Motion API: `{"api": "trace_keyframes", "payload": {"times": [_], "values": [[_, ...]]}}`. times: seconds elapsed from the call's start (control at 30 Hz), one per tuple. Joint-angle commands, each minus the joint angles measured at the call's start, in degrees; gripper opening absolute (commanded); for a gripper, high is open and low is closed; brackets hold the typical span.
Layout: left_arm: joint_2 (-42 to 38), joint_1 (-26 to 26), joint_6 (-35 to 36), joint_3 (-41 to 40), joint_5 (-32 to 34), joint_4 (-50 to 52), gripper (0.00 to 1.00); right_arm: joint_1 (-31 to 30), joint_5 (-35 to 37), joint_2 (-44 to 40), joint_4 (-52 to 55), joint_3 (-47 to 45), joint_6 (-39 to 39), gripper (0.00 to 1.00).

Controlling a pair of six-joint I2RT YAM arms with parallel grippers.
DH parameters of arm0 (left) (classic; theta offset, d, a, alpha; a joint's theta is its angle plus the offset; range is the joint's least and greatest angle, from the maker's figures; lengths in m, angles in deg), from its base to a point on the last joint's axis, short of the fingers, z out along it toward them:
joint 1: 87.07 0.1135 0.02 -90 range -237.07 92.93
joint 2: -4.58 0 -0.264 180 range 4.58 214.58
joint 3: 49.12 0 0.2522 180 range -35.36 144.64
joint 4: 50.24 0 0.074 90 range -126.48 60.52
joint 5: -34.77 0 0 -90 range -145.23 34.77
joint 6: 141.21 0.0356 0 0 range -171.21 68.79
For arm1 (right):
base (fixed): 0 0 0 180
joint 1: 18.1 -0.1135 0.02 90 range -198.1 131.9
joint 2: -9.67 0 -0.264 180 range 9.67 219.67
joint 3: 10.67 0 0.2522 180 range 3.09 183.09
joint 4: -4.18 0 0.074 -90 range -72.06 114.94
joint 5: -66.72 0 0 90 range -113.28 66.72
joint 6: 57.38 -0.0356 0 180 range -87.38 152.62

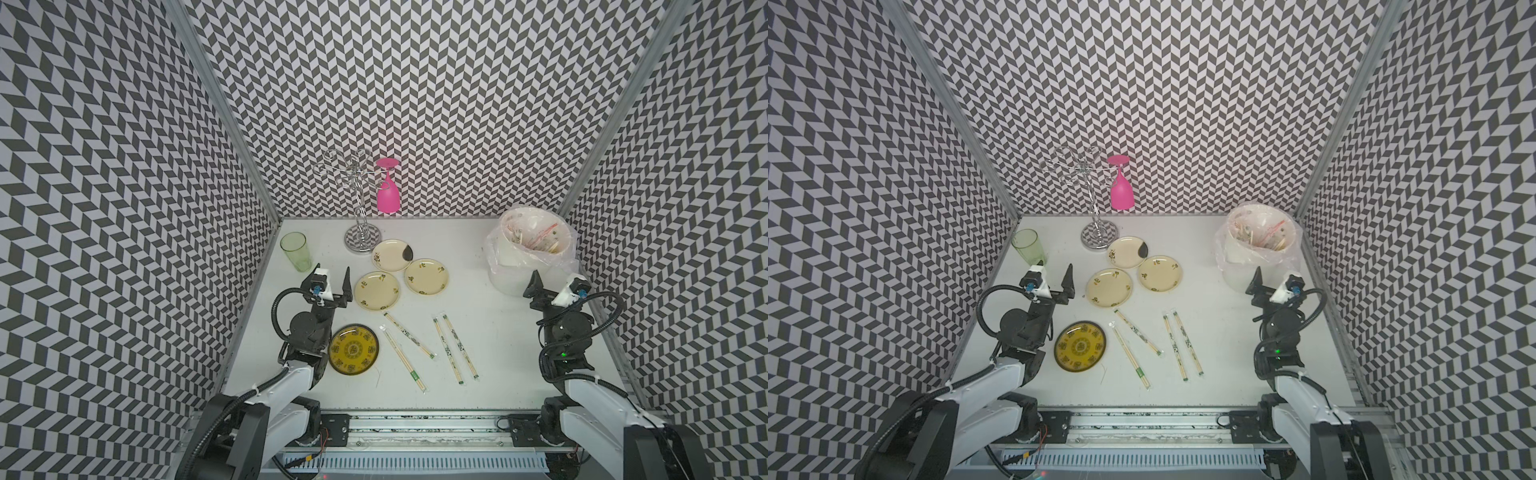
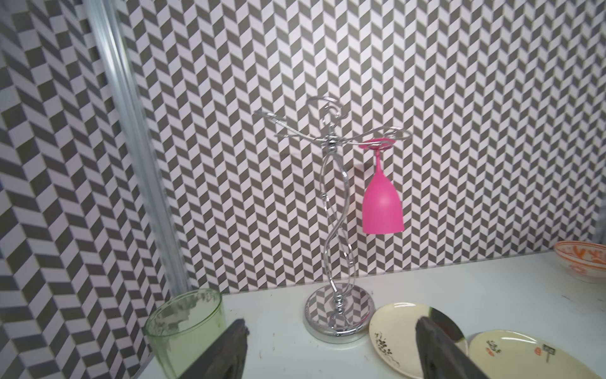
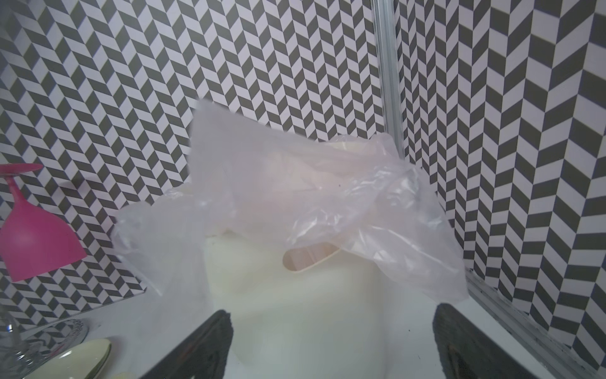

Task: Remove the packaging of disposable chopsticks
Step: Pick up the disposable chopsticks from the center of the board.

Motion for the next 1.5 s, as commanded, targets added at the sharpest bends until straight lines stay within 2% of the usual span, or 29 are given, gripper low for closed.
{"api": "trace_keyframes", "payload": {"times": [0.0, 0.1, 0.23, 0.37, 0.47, 0.53, 0.6, 0.67, 0.8, 1.0, 1.13, 1.3, 1.47], "values": [[-4.93, -4.27, 1.44, 5.04, 0.37, 9.75, 0.77, -0.26, -1.65, -5.58, 15.81, 2.88, -6.93, 0.91], [-9.01, -8.93, 1.72, 9.16, 2.07, 17.17, 0.74, -0.39, -4.68, -10.38, 23.09, 5.73, -9.42, 0.85], [-13.06, -13.66, 1.21, 14.44, 1.87, 25.47, 0.71, -0.48, -9.44, -15.27, 28.5, 6.42, -11.37, 0.82], [-14.58, -16.38, 0.54, 21.2, -0.81, 34.64, 0.71, -0.64, -16.39, -17.47, 33.47, 8.66, -13.96, 0.77], [-14.62, -17.09, 0.74, 25.99, -7.53, 40.76, 0.7, -1.46, -21.37, -18.39, 37.13, 10.45, -15.49, 0.77], [-14.57, -17.69, 2.2, 28.58, -13.75, 44.8, 0.67, -2.12, -23.84, -19.63, 38.43, 11.13, -15.43, 0.78], [-14.65, -18.64, 1.85, 29.82, -16.77, 47.06, 0.64, -2.29, -26.1, -21.11, 37.68, 10.94, -14.54, 0.78], [-14.9, -19.88, -0.35, 28.89, -18.29, 46.95, 0.62, -2.33, -26.86, -22.28, 38.43, 11.77, -13.73, 0.78], [-15.66, -21.77, 0.36, 25.96, -23.15, 47.06, 0.63, -4.08, -27.6, -21.51, 41.75, 14.96, -12.35, 0.78], [-19.73, -26.6, 10.63, 21.88, -30.03, 49.82, 0.63, -6.54, -30.81, -21.07, 48.55, 19.07, -11.85, 0.75], [-24.08, -28.26, 14.99, 19.06, -33.98, 50.44, 0.63, -9.13, -31.0, -21.89, 55.22, 21.53, -10.95, 0.73], [-28.55, -31.89, 20.58, 16.6, -34.57, 52.81, 0.66, -10.87, -34.1, -24.61, 59.53, 22.56, -12.23, 0.68], [-30.14, -34.96, 37.26, 17.3, -36.44, 64.78, 0.68, -13.69, -36.38, -23.54, 62.02, 23.66, -12.26, 0.66]]}}
